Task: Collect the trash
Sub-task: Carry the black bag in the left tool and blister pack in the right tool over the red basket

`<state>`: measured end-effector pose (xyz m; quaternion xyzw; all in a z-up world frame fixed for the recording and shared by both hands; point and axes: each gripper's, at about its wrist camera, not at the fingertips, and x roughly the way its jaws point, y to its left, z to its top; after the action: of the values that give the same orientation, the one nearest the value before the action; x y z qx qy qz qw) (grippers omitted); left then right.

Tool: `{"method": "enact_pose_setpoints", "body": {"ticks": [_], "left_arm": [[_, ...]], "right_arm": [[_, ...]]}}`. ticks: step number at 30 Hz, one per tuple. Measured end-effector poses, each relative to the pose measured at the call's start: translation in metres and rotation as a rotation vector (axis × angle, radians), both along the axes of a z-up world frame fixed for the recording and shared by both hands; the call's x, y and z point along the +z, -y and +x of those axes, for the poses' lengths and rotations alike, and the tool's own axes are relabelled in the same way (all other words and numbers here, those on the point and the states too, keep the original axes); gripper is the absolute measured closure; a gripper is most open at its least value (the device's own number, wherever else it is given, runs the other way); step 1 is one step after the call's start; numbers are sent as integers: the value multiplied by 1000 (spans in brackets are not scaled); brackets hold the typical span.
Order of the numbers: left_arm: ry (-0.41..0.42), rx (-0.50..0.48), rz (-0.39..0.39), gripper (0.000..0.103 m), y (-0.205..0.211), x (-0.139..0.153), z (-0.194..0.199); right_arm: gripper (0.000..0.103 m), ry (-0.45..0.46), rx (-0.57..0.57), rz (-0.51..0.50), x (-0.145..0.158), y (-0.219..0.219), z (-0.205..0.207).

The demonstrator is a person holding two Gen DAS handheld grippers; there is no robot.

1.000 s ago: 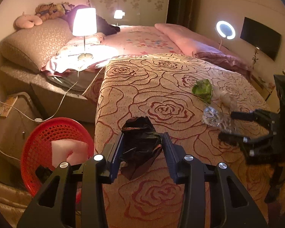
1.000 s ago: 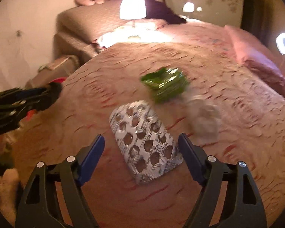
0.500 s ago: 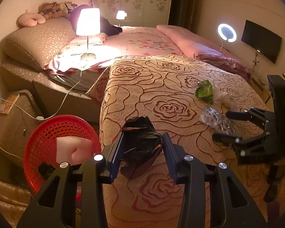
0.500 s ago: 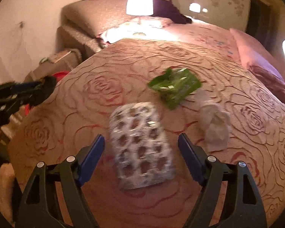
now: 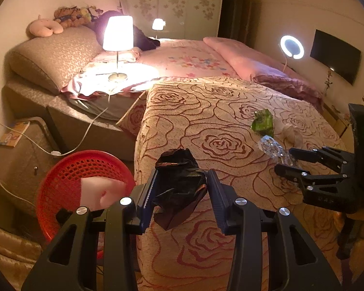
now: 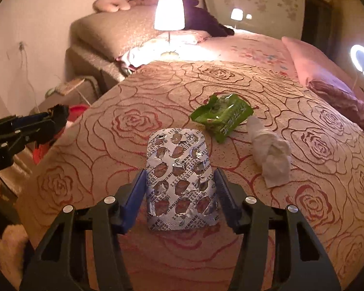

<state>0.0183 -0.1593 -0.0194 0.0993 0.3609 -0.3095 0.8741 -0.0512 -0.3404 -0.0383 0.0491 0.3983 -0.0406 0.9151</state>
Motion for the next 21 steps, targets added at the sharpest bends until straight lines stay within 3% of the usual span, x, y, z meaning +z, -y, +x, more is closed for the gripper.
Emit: {"method": "enact_pose_setpoints", "body": {"ticks": [21], "left_arm": [[35, 130, -43, 64, -52, 20, 15]], "right_arm": [[48, 83, -87, 16, 38, -7, -11]]}}
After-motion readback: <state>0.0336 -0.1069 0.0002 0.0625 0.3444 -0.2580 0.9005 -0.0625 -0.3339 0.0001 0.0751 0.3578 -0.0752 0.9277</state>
